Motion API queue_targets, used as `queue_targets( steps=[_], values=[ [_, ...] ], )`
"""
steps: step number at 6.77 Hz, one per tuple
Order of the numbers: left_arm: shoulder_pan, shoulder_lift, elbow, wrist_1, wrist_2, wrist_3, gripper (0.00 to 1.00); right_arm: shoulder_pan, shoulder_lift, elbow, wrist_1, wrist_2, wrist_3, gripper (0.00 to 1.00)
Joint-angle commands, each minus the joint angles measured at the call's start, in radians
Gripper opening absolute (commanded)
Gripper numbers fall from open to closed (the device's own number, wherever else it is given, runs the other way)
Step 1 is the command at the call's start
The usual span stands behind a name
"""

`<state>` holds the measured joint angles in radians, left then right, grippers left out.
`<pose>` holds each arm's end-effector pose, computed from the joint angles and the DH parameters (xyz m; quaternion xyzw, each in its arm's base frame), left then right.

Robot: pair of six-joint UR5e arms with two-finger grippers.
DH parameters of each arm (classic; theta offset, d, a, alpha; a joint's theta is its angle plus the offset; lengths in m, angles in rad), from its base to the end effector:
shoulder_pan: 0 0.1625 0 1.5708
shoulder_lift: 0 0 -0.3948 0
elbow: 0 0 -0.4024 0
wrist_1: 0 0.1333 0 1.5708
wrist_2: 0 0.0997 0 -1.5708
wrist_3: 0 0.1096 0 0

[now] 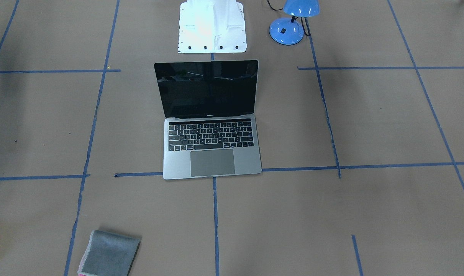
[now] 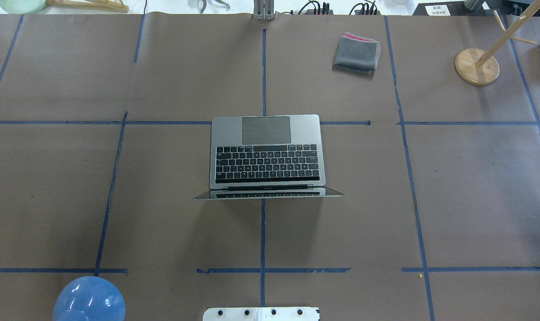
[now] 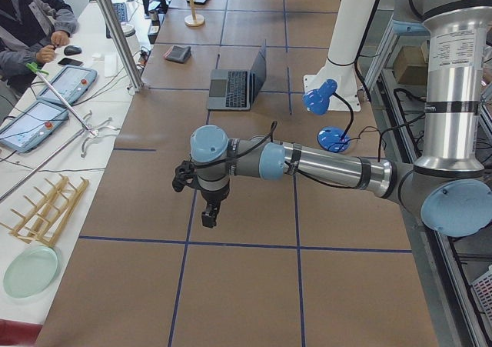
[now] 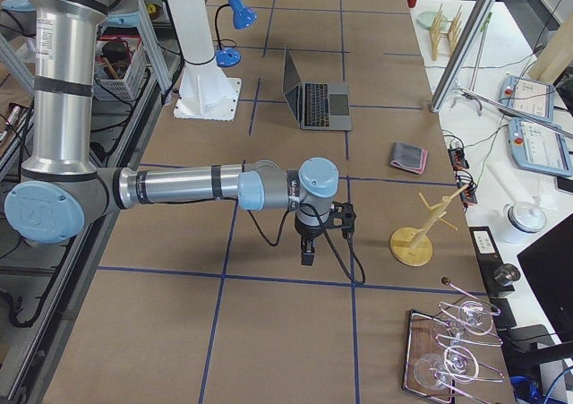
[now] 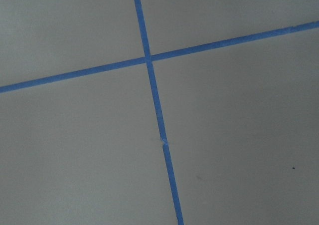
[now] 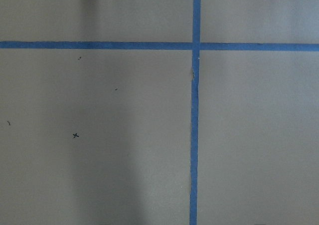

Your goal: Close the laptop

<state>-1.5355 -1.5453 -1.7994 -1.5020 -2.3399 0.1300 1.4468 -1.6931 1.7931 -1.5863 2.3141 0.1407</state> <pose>-0.0396 -0.4951 0.5407 0.0798 0.3709 0.1014 0.9196 0.0020 -0.4622 0.5862 -0.0089 -0.3648 -0.0076 0.9310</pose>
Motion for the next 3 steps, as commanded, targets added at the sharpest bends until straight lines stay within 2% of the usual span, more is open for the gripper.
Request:
queue_targets(
  steps=[1,2,3],
  values=[
    [0.001,-0.033,-0.011,-0.030,-0.016,-0.038,1.00,0.001,0.001,0.012,0.078,0.010,-0.001,1.00],
    [0.074,-0.033,-0.056,-0.062,-0.028,-0.108,1.00,0.000,0.001,0.026,0.144,0.040,0.028,1.00],
    [0.184,-0.033,-0.095,-0.076,-0.030,-0.213,1.00,-0.014,0.000,0.050,0.175,0.132,0.065,0.99]
  ],
)
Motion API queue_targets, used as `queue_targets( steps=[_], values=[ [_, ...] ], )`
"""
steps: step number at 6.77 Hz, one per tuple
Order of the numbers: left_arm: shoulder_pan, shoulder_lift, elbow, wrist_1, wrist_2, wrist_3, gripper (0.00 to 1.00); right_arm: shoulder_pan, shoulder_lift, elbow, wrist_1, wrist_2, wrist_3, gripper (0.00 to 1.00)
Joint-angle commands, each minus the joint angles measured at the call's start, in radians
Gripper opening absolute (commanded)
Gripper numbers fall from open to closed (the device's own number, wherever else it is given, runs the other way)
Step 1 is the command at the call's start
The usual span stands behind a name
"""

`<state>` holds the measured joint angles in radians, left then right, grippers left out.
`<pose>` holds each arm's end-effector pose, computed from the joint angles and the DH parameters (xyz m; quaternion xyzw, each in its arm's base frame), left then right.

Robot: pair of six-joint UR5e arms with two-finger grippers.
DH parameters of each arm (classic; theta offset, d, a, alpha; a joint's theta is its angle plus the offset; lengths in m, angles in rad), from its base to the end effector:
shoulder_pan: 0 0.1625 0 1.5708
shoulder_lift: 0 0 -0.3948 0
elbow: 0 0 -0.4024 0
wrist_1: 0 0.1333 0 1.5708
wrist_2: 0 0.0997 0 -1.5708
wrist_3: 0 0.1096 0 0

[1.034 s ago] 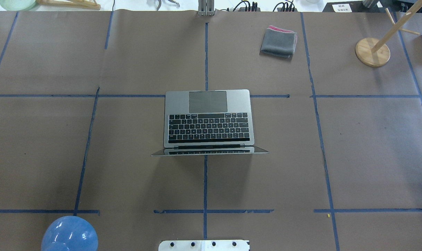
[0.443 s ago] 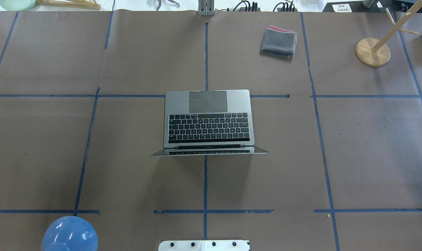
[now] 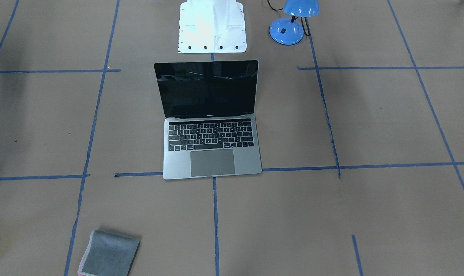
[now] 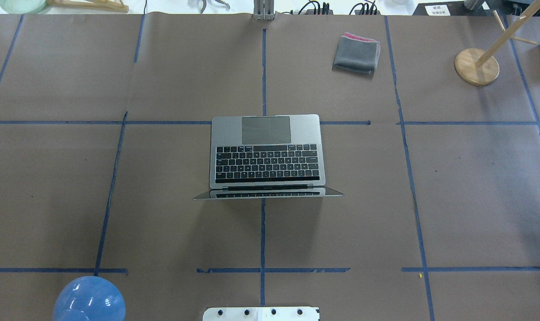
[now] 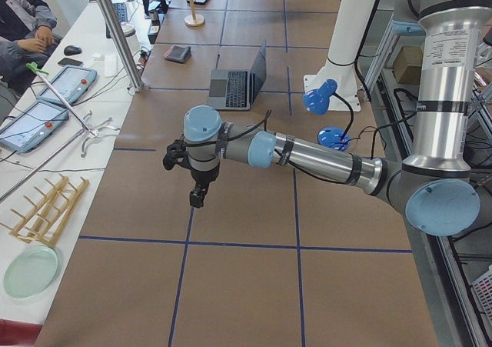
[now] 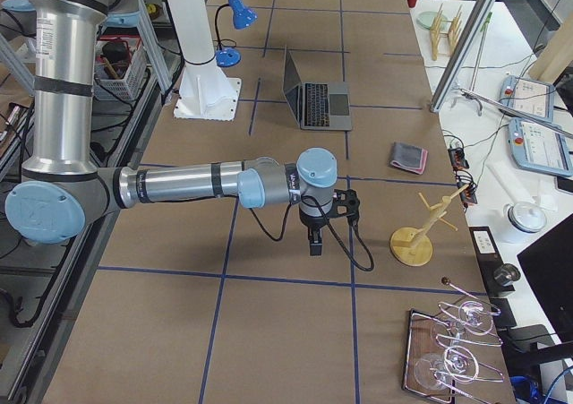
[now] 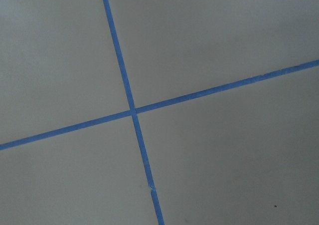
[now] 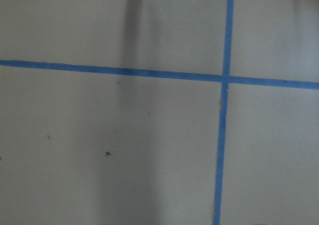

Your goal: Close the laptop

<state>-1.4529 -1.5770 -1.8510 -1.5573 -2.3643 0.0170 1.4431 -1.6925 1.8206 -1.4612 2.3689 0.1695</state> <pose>0.0046 -0.5082 0.4908 0.1060 0.3887 0.1140 0.9081 -0.0050 -0.4693 0.5539 0.0509 -0.3977 -0.0269 0.9157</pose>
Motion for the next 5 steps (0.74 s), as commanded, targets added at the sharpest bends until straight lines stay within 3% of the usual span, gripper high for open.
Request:
queue_targets(
  steps=[1,2,4,5],
  values=[
    [0.173,-0.001,-0.080,-0.044,-0.004,-0.238,1.00,-0.039,-0.001,0.075,0.080,0.096,0.145,0.99],
    [0.251,-0.001,-0.121,-0.076,-0.003,-0.402,1.00,-0.117,-0.006,0.136,0.119,0.090,0.332,1.00],
    [0.368,0.008,-0.190,-0.182,0.003,-0.666,1.00,-0.217,-0.044,0.169,0.335,0.072,0.621,0.99],
    [0.428,0.009,-0.195,-0.269,0.008,-0.778,1.00,-0.254,-0.067,0.169,0.410,0.060,0.687,0.92]
  ],
)
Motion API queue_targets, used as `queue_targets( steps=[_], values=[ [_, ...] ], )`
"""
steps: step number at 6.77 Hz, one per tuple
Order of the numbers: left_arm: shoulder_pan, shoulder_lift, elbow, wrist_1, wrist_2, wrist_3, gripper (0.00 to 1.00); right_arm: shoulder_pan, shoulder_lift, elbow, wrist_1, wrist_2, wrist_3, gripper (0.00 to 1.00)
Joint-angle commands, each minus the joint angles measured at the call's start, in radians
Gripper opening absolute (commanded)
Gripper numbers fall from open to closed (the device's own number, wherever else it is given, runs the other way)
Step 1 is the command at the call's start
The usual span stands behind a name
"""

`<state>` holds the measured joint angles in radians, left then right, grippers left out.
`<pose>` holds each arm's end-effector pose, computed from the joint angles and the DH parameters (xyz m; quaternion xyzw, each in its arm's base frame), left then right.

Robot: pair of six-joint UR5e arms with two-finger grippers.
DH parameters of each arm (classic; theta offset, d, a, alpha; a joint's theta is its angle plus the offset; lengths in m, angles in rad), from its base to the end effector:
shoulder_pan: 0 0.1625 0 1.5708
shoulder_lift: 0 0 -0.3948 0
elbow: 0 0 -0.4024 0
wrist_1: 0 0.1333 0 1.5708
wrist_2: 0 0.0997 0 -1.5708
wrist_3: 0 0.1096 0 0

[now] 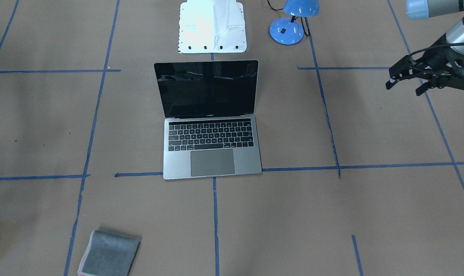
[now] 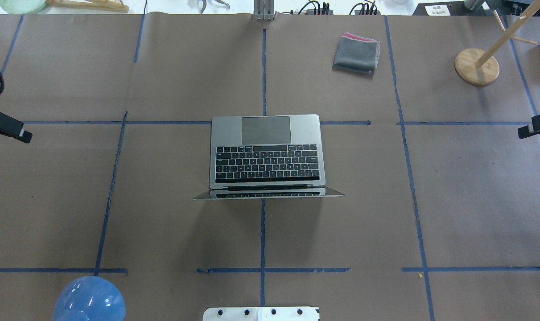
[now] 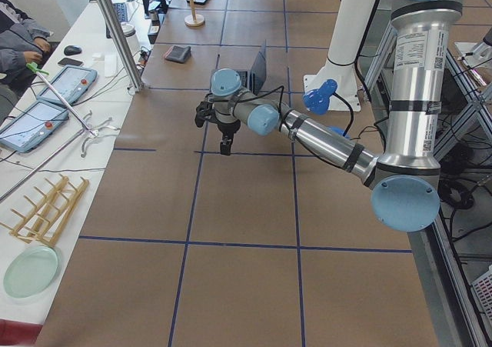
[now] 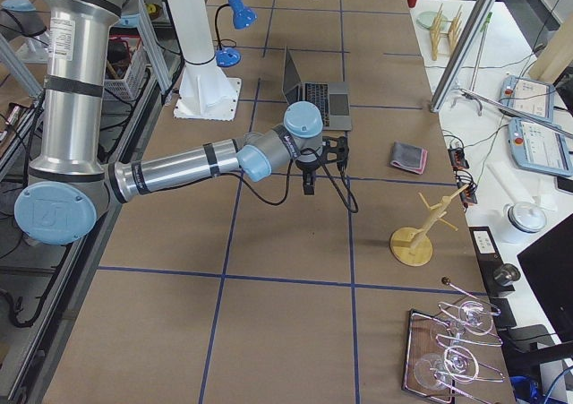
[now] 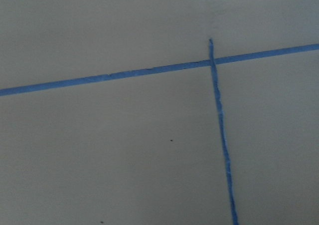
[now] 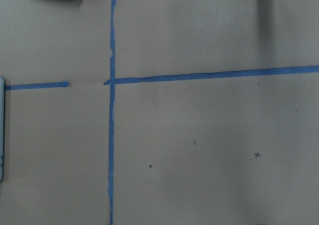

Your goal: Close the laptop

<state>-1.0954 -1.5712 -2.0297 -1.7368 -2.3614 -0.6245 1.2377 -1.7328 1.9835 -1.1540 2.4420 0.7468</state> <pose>0.1736 -0.4582 0.3831 0.0505 0.4607 0.0527 0.8845 -0.0998 -0.4397 0.4460 0.0498 -0.4946 0.0406 0.8667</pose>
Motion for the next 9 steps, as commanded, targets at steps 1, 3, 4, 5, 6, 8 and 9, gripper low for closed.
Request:
queue_targets(
  steps=[1,3,4,5,6,8,9],
  values=[
    [0.130,0.000,-0.020,-0.160,0.007,-0.240,0.99,-0.090,-0.033,0.024,0.158,-0.014,0.216,0.87],
    [0.303,-0.019,-0.075,-0.250,0.124,-0.506,0.91,-0.171,-0.040,0.104,0.174,-0.029,0.353,0.61],
    [0.352,-0.067,-0.084,-0.248,0.152,-0.593,0.41,-0.223,-0.041,0.130,0.174,-0.037,0.380,0.40],
    [0.406,-0.116,-0.083,-0.247,0.154,-0.642,0.27,-0.327,-0.041,0.171,0.174,-0.114,0.460,0.34],
    [0.436,-0.136,-0.083,-0.245,0.154,-0.679,0.17,-0.446,-0.041,0.214,0.174,-0.230,0.539,0.33],
    [0.503,-0.142,-0.081,-0.245,0.157,-0.690,0.04,-0.663,-0.041,0.280,0.174,-0.428,0.641,0.04],
    [0.534,-0.165,-0.078,-0.242,0.157,-0.692,0.03,-0.785,-0.039,0.300,0.174,-0.545,0.702,0.03]
  ],
)
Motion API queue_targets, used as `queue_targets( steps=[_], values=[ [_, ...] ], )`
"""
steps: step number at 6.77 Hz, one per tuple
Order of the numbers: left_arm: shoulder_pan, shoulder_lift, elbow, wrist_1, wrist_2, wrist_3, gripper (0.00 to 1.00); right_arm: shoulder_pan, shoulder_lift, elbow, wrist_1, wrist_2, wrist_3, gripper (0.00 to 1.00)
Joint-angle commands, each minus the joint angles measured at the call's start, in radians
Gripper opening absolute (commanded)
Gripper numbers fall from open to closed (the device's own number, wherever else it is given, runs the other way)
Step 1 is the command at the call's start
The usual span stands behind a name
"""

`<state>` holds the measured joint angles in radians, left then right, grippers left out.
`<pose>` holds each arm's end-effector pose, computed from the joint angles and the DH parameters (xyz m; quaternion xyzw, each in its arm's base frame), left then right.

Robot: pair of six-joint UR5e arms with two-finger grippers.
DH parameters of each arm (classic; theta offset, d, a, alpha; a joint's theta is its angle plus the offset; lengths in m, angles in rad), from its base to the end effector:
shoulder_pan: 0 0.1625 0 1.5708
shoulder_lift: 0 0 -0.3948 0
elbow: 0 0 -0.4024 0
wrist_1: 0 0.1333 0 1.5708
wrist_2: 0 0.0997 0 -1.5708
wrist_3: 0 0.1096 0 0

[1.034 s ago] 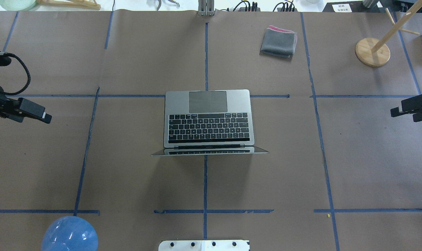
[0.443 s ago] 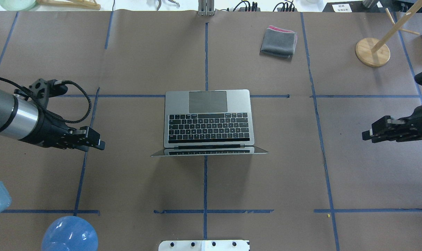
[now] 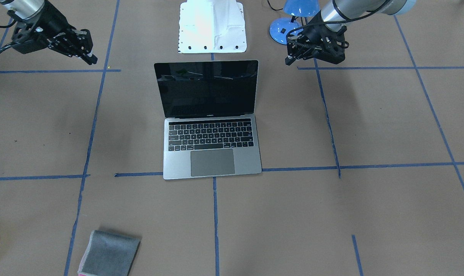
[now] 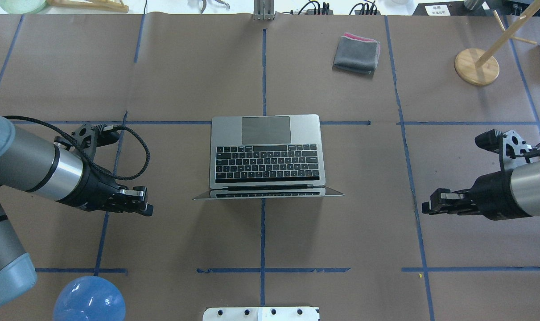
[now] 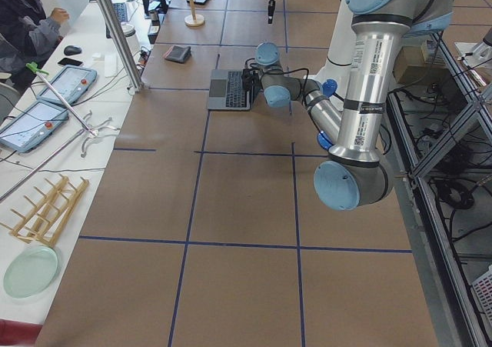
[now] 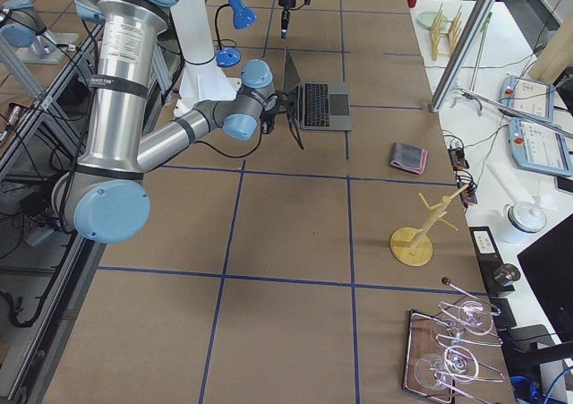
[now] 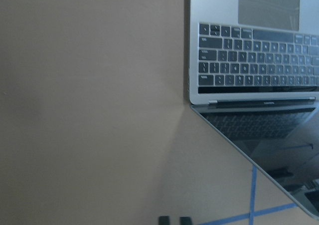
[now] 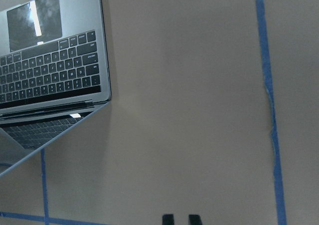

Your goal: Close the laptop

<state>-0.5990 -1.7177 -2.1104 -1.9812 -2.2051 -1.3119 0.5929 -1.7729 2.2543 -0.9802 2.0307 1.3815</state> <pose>0.3687 -0.3345 0.2496 -0.0360 0.5612 0.0230 0.8266 -0.2938 -0.3001 0.3224 0.0084 -0.5344 0.0537 0.8435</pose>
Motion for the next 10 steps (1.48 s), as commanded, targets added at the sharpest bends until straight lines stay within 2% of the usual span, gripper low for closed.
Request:
queue_targets(
  steps=[1,2,4,5,6,8,10],
  values=[
    [0.054,-0.028,0.007,0.004,0.008,-0.019,0.02,-0.253,0.009,0.042,-0.002,-0.256,0.117,0.01],
    [0.094,-0.048,0.006,0.004,0.031,-0.079,0.02,-0.337,0.018,0.045,-0.002,-0.361,0.151,0.00],
    [0.169,-0.094,0.004,0.005,0.138,-0.113,0.00,-0.372,0.088,0.047,-0.015,-0.427,0.186,0.00],
    [0.166,-0.109,0.003,0.005,0.151,-0.113,0.00,-0.377,0.113,0.044,-0.018,-0.452,0.203,0.00],
    [0.168,-0.118,0.000,0.005,0.215,-0.113,0.00,-0.377,0.159,0.039,-0.055,-0.487,0.232,0.00],
    [0.163,-0.126,0.013,0.007,0.220,-0.112,0.00,-0.375,0.265,0.033,-0.176,-0.494,0.237,0.00],
    [0.160,-0.126,0.015,0.007,0.220,-0.107,0.00,-0.375,0.296,0.027,-0.196,-0.495,0.237,0.00]
  ],
)
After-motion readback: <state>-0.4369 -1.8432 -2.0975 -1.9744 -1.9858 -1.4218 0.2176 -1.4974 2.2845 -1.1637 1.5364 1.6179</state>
